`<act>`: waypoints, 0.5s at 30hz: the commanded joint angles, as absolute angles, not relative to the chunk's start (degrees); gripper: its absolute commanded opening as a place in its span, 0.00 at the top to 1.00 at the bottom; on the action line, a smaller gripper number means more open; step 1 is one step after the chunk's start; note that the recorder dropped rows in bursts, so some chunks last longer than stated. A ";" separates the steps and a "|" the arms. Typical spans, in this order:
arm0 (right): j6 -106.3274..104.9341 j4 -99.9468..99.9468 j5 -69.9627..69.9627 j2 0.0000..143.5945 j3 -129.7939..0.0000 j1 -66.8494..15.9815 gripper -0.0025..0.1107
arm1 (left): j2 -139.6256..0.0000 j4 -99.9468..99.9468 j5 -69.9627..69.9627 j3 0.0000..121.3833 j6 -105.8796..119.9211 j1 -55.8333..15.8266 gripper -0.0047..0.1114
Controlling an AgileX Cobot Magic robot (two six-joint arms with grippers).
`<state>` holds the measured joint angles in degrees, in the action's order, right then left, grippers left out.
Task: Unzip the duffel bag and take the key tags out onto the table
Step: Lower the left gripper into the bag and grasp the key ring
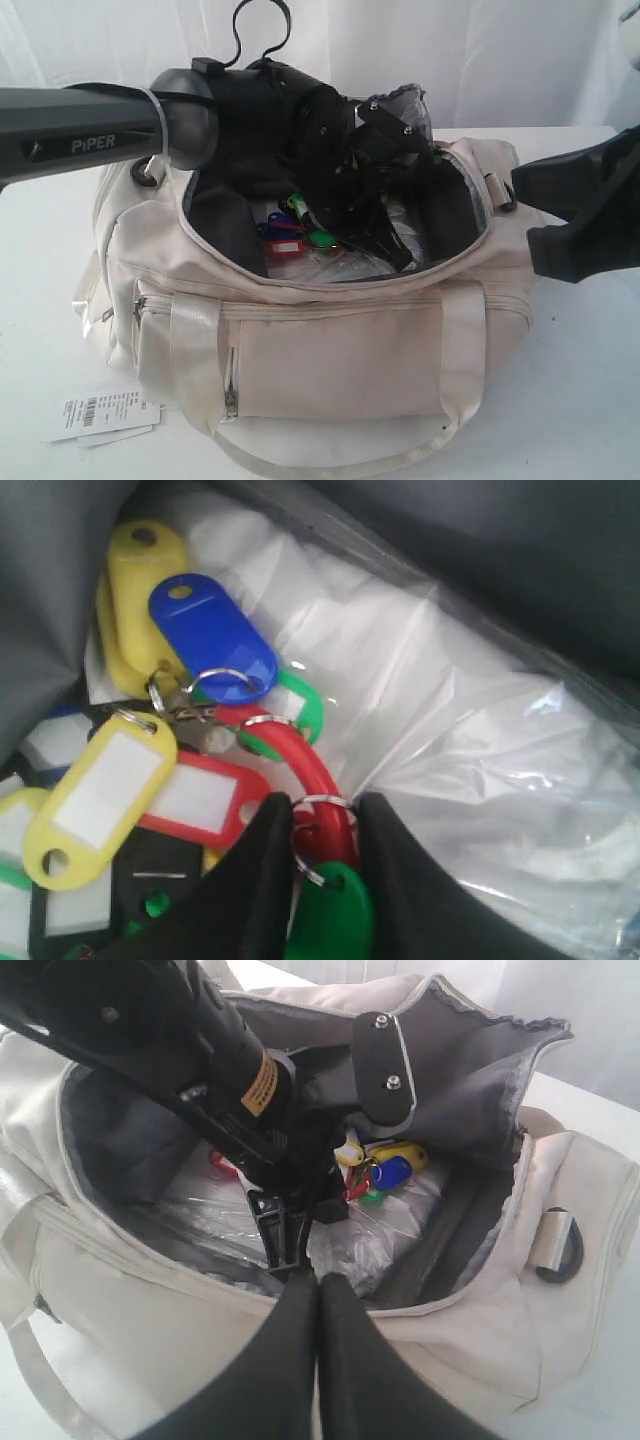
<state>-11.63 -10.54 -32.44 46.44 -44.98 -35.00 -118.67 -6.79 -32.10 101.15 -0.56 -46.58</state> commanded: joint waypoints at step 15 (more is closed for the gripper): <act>-11.58 -10.60 -32.40 46.08 -44.81 -34.96 0.98 | -115.38 -25.27 -34.99 101.39 -6.79 -46.46 0.47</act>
<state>-11.63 -10.54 -32.44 46.44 -44.98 -35.00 -116.07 -21.52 -33.33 101.15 -4.15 -46.68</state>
